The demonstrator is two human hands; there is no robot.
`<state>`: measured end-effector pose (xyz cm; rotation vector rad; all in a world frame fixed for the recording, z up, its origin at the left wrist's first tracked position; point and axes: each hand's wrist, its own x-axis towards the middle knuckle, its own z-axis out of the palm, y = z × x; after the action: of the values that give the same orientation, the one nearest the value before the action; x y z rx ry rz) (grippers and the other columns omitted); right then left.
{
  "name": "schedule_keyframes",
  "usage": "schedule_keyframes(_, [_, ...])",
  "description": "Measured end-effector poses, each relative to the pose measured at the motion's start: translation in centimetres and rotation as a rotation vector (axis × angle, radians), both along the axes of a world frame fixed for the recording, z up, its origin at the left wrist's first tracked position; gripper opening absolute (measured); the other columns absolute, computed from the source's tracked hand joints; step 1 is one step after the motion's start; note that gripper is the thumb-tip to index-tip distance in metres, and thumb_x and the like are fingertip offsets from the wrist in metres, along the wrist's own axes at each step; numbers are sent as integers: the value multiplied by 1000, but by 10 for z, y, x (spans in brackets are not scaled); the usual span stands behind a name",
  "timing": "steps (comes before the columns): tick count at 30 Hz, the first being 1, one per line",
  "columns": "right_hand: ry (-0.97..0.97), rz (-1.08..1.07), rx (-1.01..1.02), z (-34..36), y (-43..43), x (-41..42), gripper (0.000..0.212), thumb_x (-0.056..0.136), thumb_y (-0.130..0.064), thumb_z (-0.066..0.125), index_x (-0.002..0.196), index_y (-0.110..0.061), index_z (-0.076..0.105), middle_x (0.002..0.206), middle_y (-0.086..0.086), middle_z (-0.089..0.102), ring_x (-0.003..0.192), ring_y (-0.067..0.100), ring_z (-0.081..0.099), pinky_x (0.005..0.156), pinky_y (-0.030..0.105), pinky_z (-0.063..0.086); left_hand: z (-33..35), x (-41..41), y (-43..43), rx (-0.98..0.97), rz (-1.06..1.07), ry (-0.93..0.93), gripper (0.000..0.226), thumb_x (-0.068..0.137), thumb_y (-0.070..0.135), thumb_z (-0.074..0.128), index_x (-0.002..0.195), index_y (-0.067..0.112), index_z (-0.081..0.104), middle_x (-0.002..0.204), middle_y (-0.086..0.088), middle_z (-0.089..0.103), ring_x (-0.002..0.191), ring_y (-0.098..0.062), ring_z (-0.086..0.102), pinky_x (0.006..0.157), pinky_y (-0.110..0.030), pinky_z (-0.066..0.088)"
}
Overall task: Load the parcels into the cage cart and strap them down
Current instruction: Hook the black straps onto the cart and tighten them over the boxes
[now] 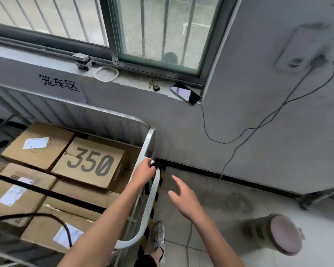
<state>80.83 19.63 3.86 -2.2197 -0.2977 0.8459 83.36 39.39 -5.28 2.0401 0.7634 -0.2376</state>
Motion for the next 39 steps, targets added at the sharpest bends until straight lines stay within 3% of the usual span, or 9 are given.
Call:
schedule_keyframes(5, [52,4,-3,1,-8,56,59,100,-27,49,156,-29,30,158,-7,36,144,10,34,115,31,32,-32,53,-3,167,-108,193,57,90,26,63,143,12,48,143,-12,50,130,-29,50,104,-40,44])
schedule_keyframes(13, [111,118,3,-15,-14,119,57,98,-30,50,153,-30,34,152,-4,44,138,10,41,108,29,38,-37,79,-28,433,-233,312,23,92,18,60,112,8,55,119,-13,46,108,-36,58,85,-44,51])
schedule_keyframes(17, [187,229,52,-19,-6,141,54,97,-29,53,149,-32,41,133,4,60,105,14,62,79,26,43,-15,70,-39,344,0,367,39,90,22,62,121,7,44,124,-19,50,109,-40,60,82,-44,48])
schedule_keyframes(21, [222,352,76,-24,13,147,35,98,-29,49,132,-27,58,125,-7,63,104,7,59,86,26,47,25,43,-43,192,235,424,49,82,28,67,122,12,43,110,-12,65,98,-28,65,69,-35,50])
schedule_keyframes(25, [262,402,126,-15,30,135,37,99,-35,39,91,-23,74,97,-2,74,95,14,66,92,41,53,85,16,-47,-3,432,217,42,69,36,68,108,24,57,96,-1,69,84,-16,69,80,-42,61])
schedule_keyframes(28, [389,344,232,17,48,117,48,102,-45,35,83,-18,70,80,-1,71,79,15,65,73,31,51,138,-10,-59,-91,515,47,41,71,31,70,110,19,63,96,-5,71,83,-18,72,73,-37,62])
schedule_keyframes(31, [518,296,356,52,65,90,41,105,-33,38,82,-14,66,61,-1,60,61,13,54,58,25,41,181,-46,-71,-158,644,-70,32,84,12,65,115,16,58,93,-12,74,75,-15,71,59,-21,55])
schedule_keyframes(37, [741,256,533,91,92,16,25,101,-19,46,108,-1,61,103,13,74,94,28,71,76,36,56,211,-135,-88,-222,835,-213,27,96,11,61,118,3,48,98,-16,71,76,-21,73,70,-32,61])
schedule_keyframes(39, [841,249,580,100,99,0,23,102,-13,43,115,-1,57,107,13,75,97,26,74,71,32,58,213,-168,-96,-253,824,-216,26,97,8,58,119,0,46,93,-15,69,74,-20,70,71,-31,59])
